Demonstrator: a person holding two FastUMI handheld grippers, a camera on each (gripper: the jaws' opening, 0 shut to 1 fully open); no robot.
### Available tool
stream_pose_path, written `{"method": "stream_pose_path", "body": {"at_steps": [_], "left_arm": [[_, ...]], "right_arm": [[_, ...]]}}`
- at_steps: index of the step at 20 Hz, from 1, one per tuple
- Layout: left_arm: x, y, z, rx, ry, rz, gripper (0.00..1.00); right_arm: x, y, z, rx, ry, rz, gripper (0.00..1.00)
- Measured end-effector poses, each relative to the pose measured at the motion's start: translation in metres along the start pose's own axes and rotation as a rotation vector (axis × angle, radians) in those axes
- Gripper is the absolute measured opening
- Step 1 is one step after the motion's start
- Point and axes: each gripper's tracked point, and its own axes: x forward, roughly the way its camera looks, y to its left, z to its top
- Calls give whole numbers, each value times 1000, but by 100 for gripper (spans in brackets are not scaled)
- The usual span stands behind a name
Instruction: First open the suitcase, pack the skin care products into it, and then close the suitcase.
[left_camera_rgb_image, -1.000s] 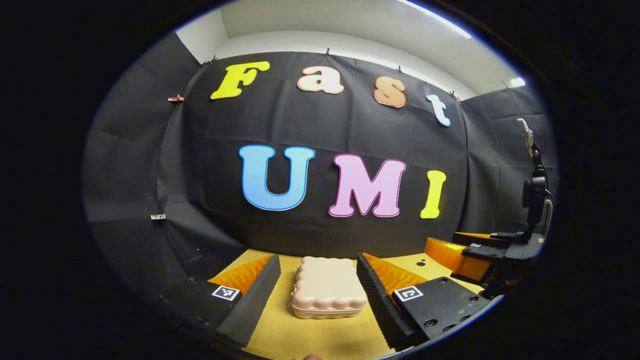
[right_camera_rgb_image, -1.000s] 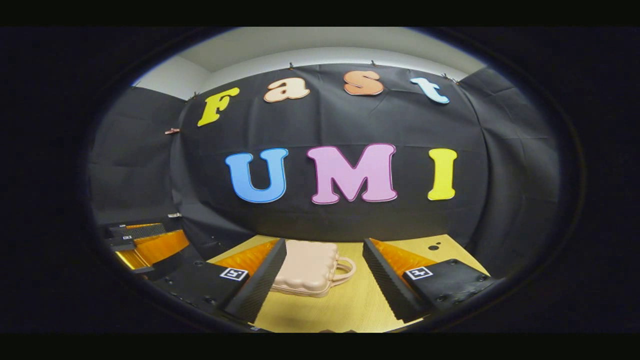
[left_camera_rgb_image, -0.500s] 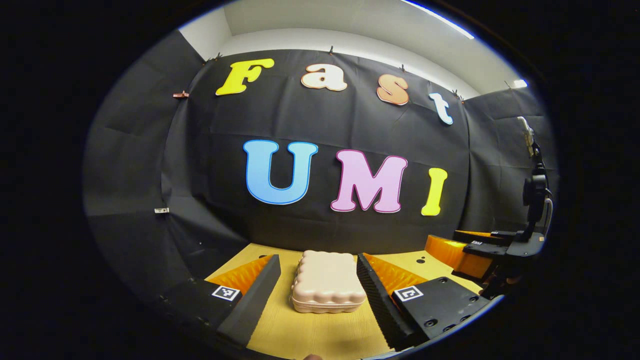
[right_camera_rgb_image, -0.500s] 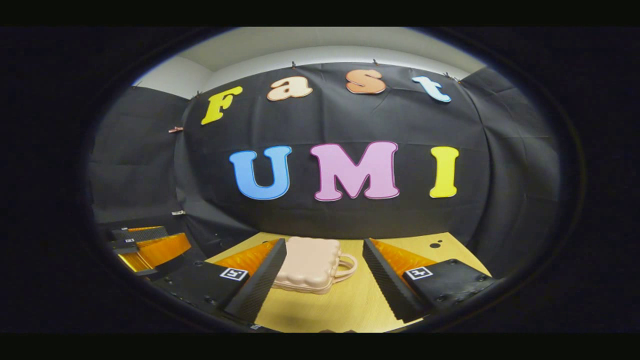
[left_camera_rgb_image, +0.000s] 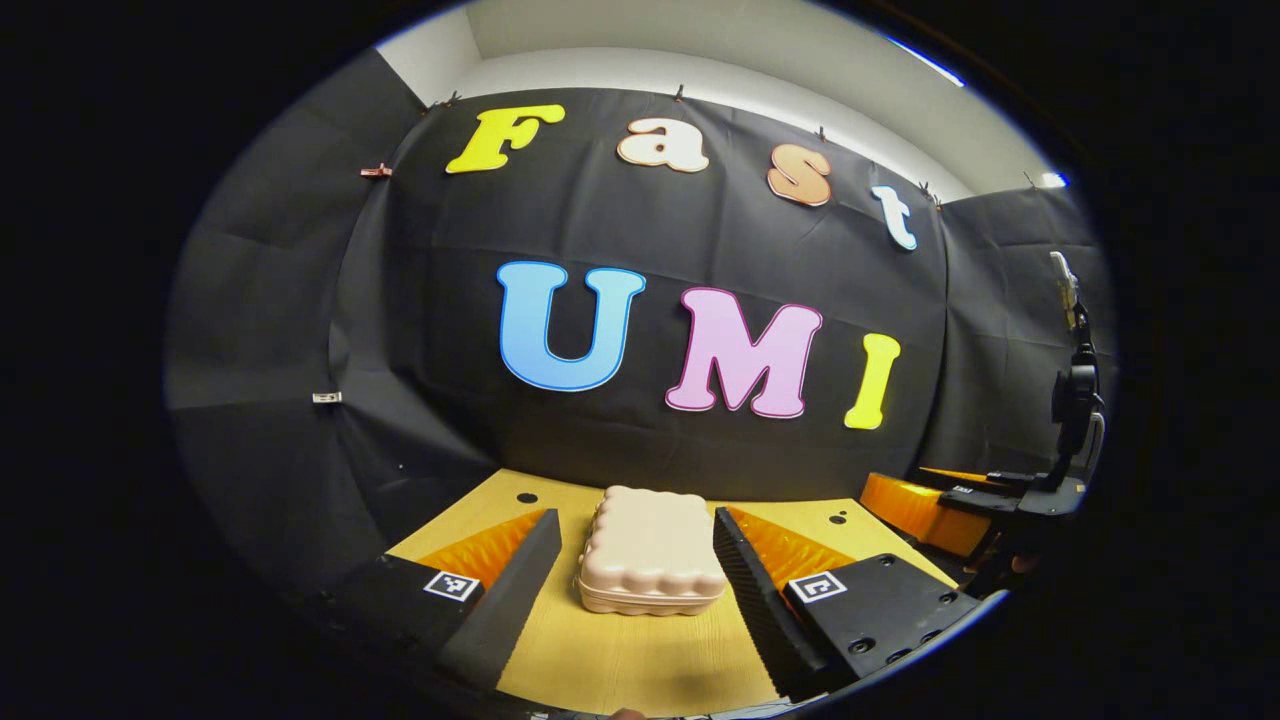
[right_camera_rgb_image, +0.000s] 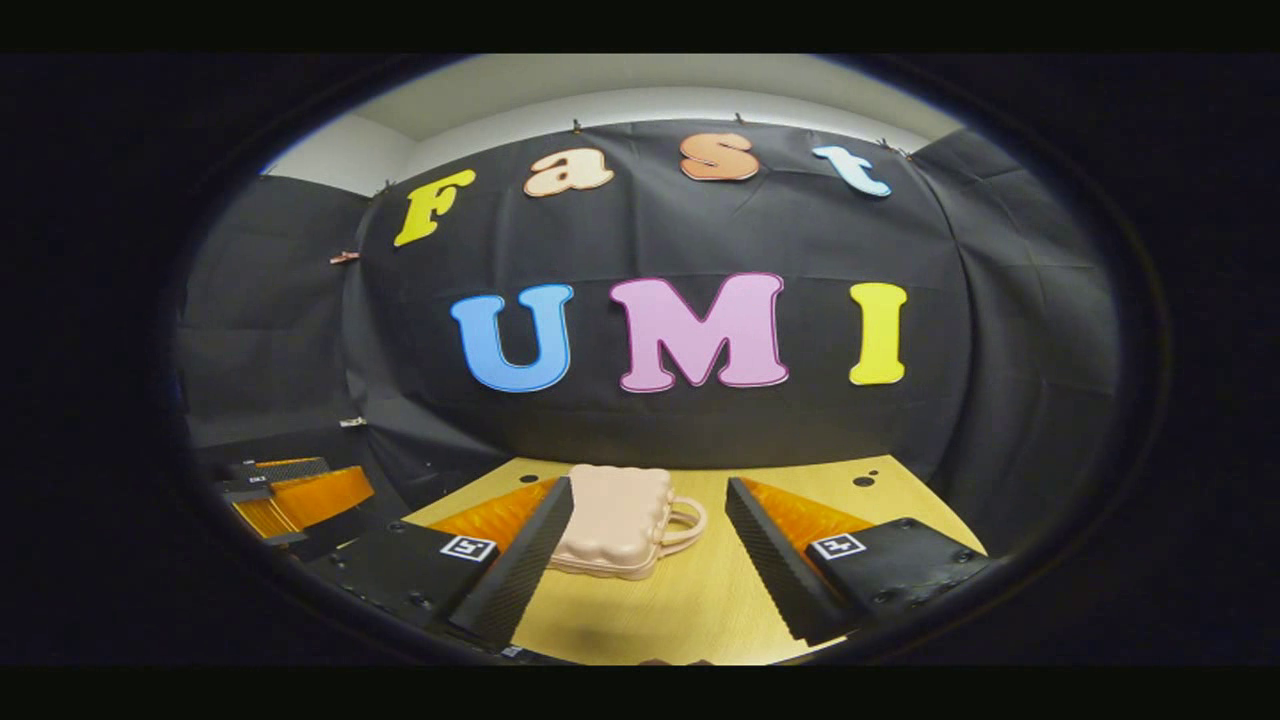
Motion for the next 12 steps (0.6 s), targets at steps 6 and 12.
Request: {"method": "stream_pose_path", "body": {"at_steps": [6,12], "left_arm": [[-2,-5,-3,-1,5,-11,96],[-3,-8,-2,-6,3,-21,96]], "right_arm": [[-5,-4,0,1,-3,-11,98],[-6,-14,5,1,0,-19,98]]}}
